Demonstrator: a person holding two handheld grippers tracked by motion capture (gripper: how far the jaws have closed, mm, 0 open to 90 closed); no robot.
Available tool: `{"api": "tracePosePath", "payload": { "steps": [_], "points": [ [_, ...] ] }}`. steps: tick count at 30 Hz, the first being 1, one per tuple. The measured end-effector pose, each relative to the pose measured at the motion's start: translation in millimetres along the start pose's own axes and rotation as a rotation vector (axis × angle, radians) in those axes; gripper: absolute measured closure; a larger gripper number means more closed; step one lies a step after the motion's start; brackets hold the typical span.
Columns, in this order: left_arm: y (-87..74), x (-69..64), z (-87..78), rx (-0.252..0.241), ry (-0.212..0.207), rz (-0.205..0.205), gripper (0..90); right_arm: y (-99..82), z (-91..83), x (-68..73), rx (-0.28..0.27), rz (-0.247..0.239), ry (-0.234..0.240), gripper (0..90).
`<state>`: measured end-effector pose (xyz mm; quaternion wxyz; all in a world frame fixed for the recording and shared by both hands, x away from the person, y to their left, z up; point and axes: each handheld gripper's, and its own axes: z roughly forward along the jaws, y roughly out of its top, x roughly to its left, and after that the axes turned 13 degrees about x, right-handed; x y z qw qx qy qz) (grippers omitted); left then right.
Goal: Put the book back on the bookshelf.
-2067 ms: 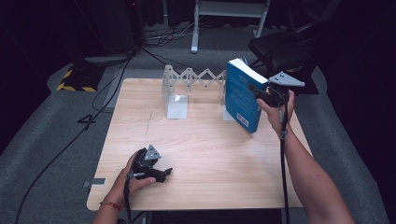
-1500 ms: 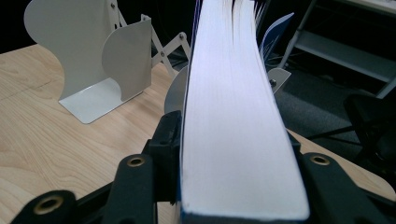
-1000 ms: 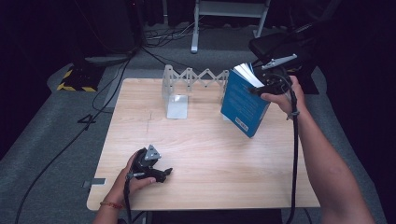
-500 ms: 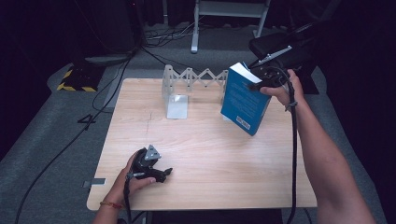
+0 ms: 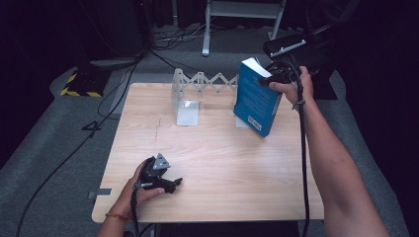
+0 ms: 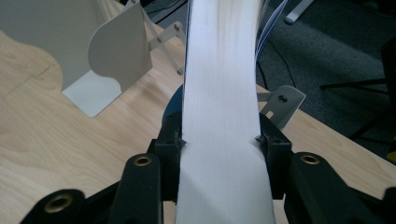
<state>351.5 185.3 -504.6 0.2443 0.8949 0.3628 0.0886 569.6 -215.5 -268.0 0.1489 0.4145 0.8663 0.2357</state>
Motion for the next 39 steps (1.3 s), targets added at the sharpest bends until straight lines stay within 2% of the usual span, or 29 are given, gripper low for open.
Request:
{"api": "tracePosePath", "payload": {
  "steps": [7, 15, 21, 23, 36, 39],
  "points": [
    [-0.8, -0.3, -0.8, 0.003, -0.003, 0.012, 11.4, 12.0, 9.4, 6.8, -0.029, 0.019, -0.065, 61.2],
    [-1.4, -1.0, -1.1, 0.003, -0.004, 0.012, 11.4, 9.1, 26.7, 6.8, -0.043, 0.057, -0.084, 61.0],
    [-1.4, -1.1, -0.9, 0.001, -0.004, 0.011, 11.3, 3.4, 26.4, 2.0, -0.056, 0.093, -0.077, 60.5],
    [-1.4, -1.1, -0.9, 0.001, -0.003, 0.012, 11.3, -3.6, 25.9, -0.9, -0.063, 0.099, -0.072, 59.8],
    [-1.5, -1.1, -0.9, 0.001, -0.002, 0.012, 11.4, -14.6, 19.1, 1.4, -0.046, 0.068, -0.097, 56.1],
    [-1.5, -1.1, -1.0, 0.001, -0.002, 0.012, 11.4, -15.0, 16.2, 2.4, -0.031, 0.047, -0.106, 54.4]
  ]
}}
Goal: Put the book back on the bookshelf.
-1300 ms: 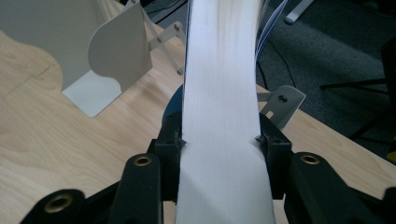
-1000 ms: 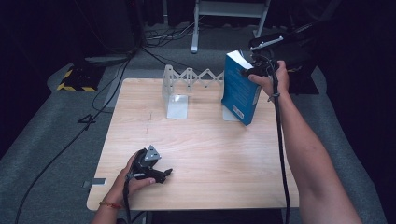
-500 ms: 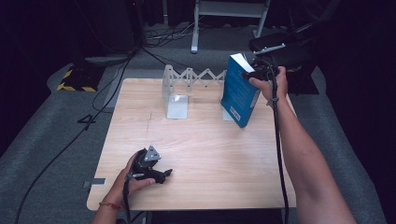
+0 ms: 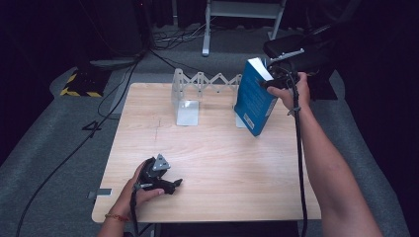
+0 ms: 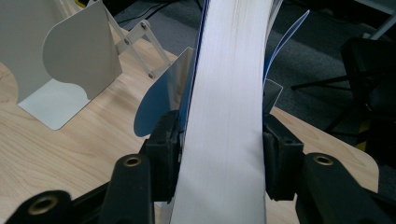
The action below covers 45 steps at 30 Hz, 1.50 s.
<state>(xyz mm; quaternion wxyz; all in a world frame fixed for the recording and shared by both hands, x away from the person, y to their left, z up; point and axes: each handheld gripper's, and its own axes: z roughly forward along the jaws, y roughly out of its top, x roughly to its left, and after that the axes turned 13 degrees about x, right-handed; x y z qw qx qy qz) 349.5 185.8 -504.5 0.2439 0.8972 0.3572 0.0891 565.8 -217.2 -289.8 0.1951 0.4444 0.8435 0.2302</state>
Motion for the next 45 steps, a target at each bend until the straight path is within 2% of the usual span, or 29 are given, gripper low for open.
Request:
{"api": "tracePosePath", "payload": {
  "steps": [2, 5, 13, 22, 28, 35, 45],
  "points": [
    [0.0, 0.0, 0.0, 0.0, 0.0, 0.0, 11.4, -1.6, -3.6, 0.4, -0.001, -0.007, -0.007, 52.6],
    [0.0, 0.0, 0.0, 0.0, 0.0, 0.0, 11.3, -5.5, -9.6, -0.8, -0.025, -0.006, 0.014, 49.4],
    [-0.1, -0.5, 0.1, 0.0, 0.0, -0.006, 11.3, -19.4, -21.3, -2.6, -0.059, 0.005, 0.03, 44.8],
    [-0.1, -0.5, 0.0, 0.0, 0.0, -0.006, 11.3, -32.4, -38.1, -4.5, -0.075, -0.03, 0.041, 38.1],
    [-0.1, -0.4, 0.1, -0.001, 0.0, -0.005, 11.3, -42.5, -42.3, -6.8, -0.08, -0.036, 0.051, 32.4],
    [-0.1, -0.4, 0.0, -0.001, -0.001, -0.005, 11.3, -56.1, -45.2, -7.2, -0.101, -0.046, 0.061, 30.9],
    [-0.1, -0.4, 0.1, -0.001, -0.002, -0.005, 11.3, -78.6, -47.4, -5.8, -0.111, -0.08, 0.04, 27.3]
  ]
}}
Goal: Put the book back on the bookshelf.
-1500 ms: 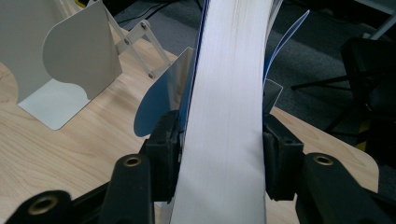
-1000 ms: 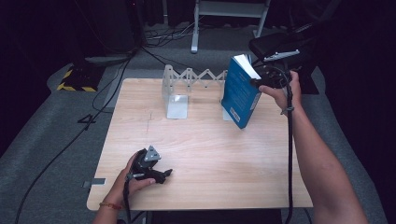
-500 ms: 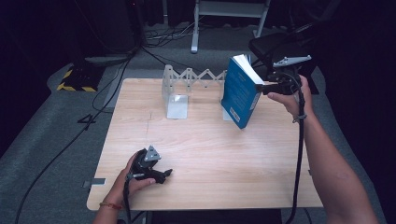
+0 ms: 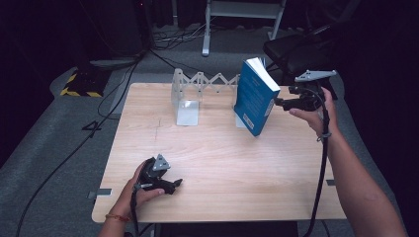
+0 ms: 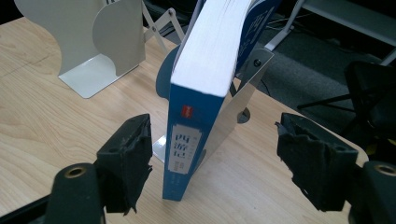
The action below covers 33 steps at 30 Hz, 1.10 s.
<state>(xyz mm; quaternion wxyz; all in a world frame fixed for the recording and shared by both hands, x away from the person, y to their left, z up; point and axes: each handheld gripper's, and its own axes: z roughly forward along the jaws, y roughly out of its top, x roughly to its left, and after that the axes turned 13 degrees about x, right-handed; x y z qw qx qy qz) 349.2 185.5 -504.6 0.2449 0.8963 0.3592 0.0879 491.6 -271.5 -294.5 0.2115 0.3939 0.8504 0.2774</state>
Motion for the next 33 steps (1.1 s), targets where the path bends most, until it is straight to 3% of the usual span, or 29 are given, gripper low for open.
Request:
{"api": "tracePosePath", "payload": {
  "steps": [8, 13, 24, 33],
  "points": [
    [0.0, 0.0, 0.0, 0.0, 0.001, 0.0, 11.3, -24.9, 5.6, 5.8, 0.035, -0.033, -0.06, 24.3],
    [0.0, 0.0, 0.0, 0.0, 0.001, 0.0, 11.3, -41.5, 10.3, 9.4, 0.039, -0.053, -0.058, 24.2],
    [0.0, 0.0, 0.0, 0.0, 0.001, 0.0, 11.3, -75.8, 21.2, 7.0, 0.055, -0.047, -0.037, 23.9],
    [-0.1, -0.2, -0.1, 0.001, 0.002, -0.001, 11.3, -116.8, 36.6, 6.6, 0.074, -0.076, -0.026, 24.8]
  ]
}}
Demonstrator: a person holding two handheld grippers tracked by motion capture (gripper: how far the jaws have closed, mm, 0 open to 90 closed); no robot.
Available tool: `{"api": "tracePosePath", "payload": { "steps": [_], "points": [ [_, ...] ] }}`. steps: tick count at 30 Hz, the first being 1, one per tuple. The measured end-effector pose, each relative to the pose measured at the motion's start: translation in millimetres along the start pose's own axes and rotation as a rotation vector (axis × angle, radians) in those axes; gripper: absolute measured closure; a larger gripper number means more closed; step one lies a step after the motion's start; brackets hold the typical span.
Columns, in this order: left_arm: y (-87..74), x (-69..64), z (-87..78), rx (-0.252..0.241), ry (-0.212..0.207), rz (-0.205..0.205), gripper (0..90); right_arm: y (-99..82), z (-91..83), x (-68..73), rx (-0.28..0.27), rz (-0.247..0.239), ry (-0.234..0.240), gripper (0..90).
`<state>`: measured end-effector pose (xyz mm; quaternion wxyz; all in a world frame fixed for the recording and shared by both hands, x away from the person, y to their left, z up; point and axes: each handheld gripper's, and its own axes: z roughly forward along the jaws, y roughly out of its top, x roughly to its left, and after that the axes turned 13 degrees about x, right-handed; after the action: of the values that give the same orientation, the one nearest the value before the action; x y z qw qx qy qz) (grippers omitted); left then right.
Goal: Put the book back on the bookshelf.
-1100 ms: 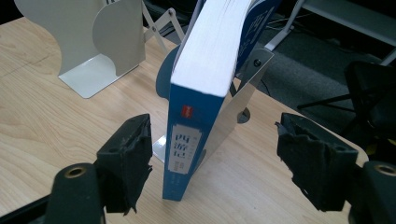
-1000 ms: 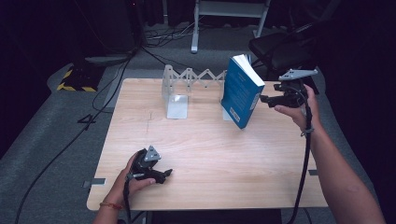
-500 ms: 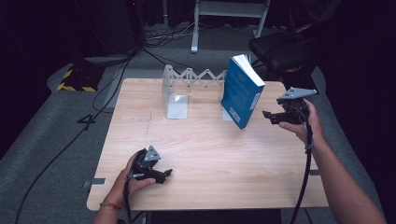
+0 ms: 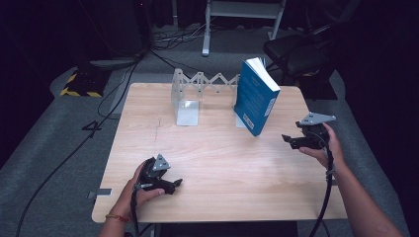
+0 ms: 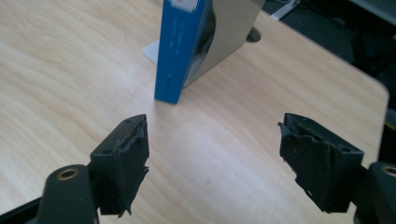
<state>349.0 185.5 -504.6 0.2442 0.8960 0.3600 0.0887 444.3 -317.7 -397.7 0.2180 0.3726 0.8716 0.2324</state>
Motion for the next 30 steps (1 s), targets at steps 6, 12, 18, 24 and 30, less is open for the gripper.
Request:
{"api": "tracePosePath", "payload": {
  "steps": [6, 12, 18, 24, 30],
  "points": [
    [0.0, 0.0, 0.0, -0.001, 0.0, 0.0, 11.3, -31.5, 15.2, 6.5, 0.024, 0.006, 0.032, 24.7],
    [0.0, -0.1, 0.0, 0.0, 0.0, -0.001, 11.3, -54.0, 21.4, 12.3, 0.04, -0.005, 0.047, 24.6],
    [0.0, 0.0, 0.0, 0.0, 0.0, 0.0, 11.3, -76.3, 21.5, 17.3, 0.03, -0.015, 0.063, 24.3],
    [0.0, 0.0, 0.1, -0.001, 0.0, 0.0, 11.3, -105.9, 23.7, 22.9, 0.027, -0.039, 0.111, 24.0],
    [0.0, -0.1, 0.0, 0.0, 0.0, -0.001, 11.3, -134.0, 21.0, 24.6, 0.019, 0.0, 0.14, 24.0]
  ]
}}
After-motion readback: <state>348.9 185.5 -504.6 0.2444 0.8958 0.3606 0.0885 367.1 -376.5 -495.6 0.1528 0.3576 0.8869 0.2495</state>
